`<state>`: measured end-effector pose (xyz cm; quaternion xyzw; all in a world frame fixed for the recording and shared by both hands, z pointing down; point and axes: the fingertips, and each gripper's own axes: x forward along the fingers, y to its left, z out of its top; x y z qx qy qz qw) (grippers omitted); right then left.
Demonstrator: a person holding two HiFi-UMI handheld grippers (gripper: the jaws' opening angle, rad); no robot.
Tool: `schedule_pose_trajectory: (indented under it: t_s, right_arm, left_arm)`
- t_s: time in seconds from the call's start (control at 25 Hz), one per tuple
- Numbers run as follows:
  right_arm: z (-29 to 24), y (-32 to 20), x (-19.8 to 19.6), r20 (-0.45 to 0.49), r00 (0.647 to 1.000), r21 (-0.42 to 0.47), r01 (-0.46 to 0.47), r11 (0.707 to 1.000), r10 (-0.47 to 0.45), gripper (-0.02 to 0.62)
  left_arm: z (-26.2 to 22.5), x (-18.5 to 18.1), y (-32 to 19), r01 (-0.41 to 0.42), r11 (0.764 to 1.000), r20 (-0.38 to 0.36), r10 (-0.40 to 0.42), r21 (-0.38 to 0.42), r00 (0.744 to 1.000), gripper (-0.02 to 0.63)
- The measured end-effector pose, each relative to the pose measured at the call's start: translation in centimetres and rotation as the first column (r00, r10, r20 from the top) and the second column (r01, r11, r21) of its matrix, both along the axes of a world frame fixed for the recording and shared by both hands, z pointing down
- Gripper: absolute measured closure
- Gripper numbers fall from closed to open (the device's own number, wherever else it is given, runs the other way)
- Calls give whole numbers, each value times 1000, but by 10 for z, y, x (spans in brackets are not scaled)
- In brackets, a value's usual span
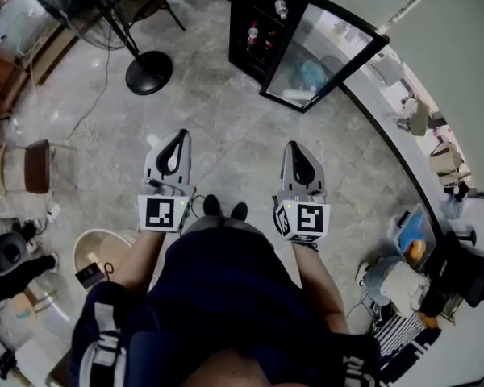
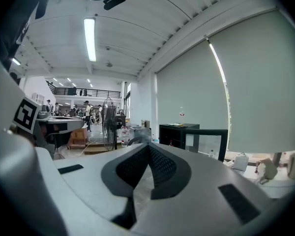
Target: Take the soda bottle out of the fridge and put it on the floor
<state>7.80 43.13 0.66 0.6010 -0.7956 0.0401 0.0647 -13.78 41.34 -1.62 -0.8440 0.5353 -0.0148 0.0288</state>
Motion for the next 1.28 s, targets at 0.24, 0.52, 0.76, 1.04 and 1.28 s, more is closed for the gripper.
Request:
schedule_pose_trajectory:
  t_s: [0.24, 0.52, 0.76, 1.04, 1.28]
  right_arm:
    - [1, 0, -2, -3, 1000, 1, 6, 1000, -6, 577]
    - [5, 0, -7, 1, 1000, -7, 23, 1000, -23, 577]
    - [8, 0, -11, -12, 999, -16, 39, 999, -39, 577]
    - [5, 0, -11, -10, 999, -19, 51, 999, -51, 577]
    - [6, 2, -7, 5, 998, -23, 59, 998, -59, 577]
  left_arm:
    - [2, -1, -2, 4, 1000, 2, -4, -9, 1000, 583]
    - [9, -2, -4, 2, 1000, 4, -2, -19, 1000, 583]
    - [9, -3, -7, 9, 1000, -11, -9, -23, 1000, 580]
    - [9, 1, -11, -10, 999, -10, 10, -34, 1000, 459]
    - [9, 8, -17, -20, 1000, 6, 20, -21, 1000, 307]
